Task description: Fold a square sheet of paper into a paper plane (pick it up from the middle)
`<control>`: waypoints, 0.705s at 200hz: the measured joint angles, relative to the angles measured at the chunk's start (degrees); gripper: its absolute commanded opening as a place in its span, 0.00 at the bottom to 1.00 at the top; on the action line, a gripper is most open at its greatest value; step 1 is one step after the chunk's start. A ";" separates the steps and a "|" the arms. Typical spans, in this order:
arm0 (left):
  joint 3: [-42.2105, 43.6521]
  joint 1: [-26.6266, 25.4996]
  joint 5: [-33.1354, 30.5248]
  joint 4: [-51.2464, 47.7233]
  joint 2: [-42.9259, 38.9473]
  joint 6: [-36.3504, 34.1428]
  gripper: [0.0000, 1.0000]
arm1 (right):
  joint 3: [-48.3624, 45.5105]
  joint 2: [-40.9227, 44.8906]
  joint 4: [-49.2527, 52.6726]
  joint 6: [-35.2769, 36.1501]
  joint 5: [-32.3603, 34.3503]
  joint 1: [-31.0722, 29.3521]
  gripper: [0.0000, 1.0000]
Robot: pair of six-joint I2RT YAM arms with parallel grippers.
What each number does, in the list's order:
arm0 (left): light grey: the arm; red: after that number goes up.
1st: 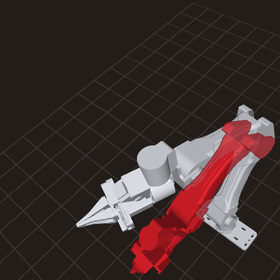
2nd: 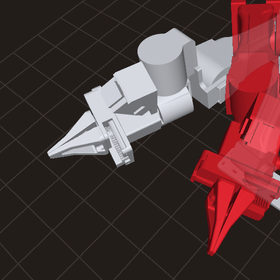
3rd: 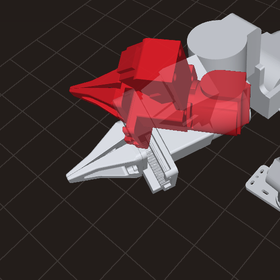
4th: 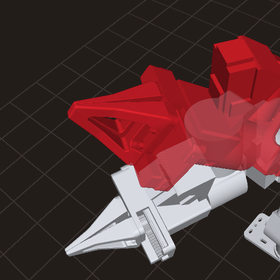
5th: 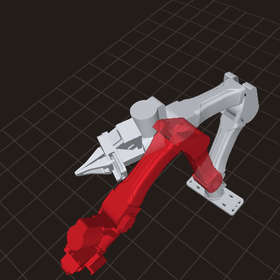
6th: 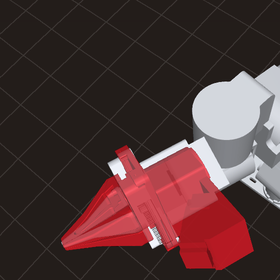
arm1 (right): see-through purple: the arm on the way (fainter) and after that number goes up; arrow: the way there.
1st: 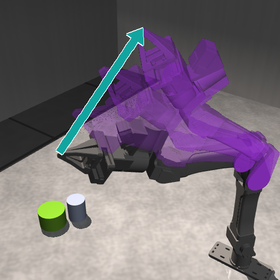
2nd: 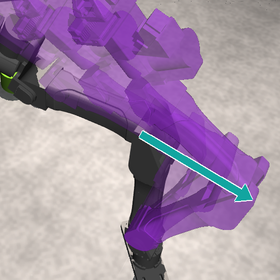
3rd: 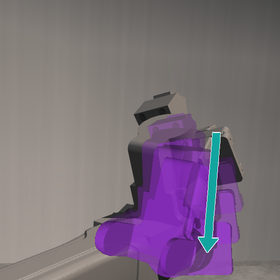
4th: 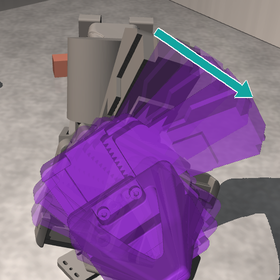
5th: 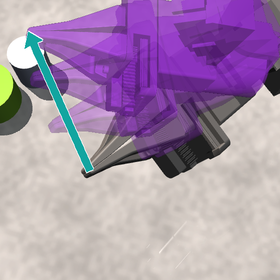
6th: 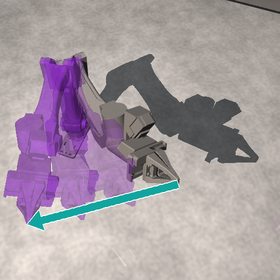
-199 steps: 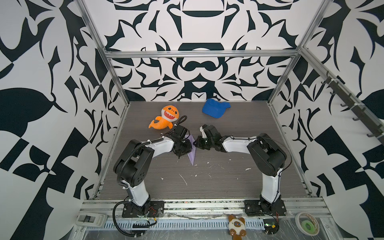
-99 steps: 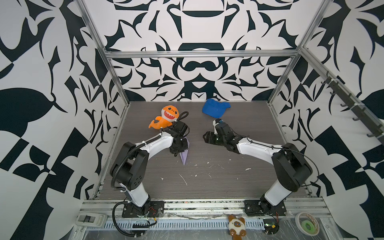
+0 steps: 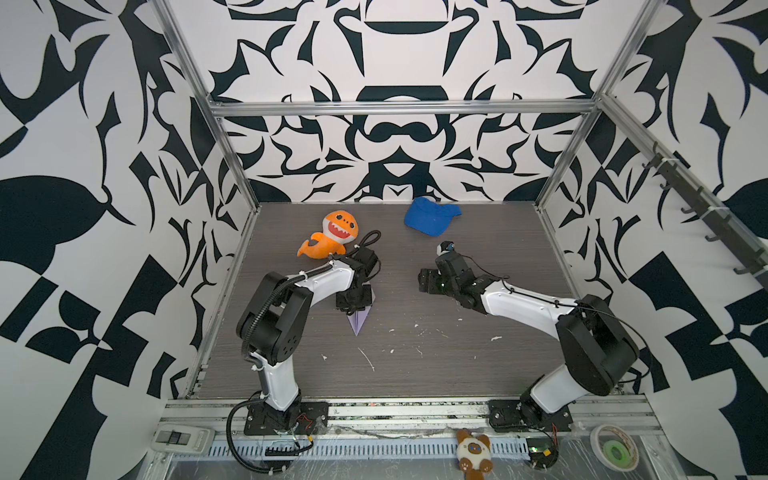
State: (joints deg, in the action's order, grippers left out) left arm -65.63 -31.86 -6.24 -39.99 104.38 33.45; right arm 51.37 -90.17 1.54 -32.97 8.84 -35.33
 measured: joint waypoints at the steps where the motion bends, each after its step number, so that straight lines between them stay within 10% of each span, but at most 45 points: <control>1: 0.00 0.00 0.00 -0.02 0.00 0.00 0.19 | 0.00 0.00 0.02 0.02 0.02 0.00 0.89; 141: -6.10 -0.72 1.86 1.51 -0.79 1.60 0.06 | 0.07 0.24 1.75 -0.35 3.28 1.46 0.87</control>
State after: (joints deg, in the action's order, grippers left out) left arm -71.72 -32.58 -4.38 -38.48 103.59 35.05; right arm 51.44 -89.93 3.29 -33.32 12.12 -33.87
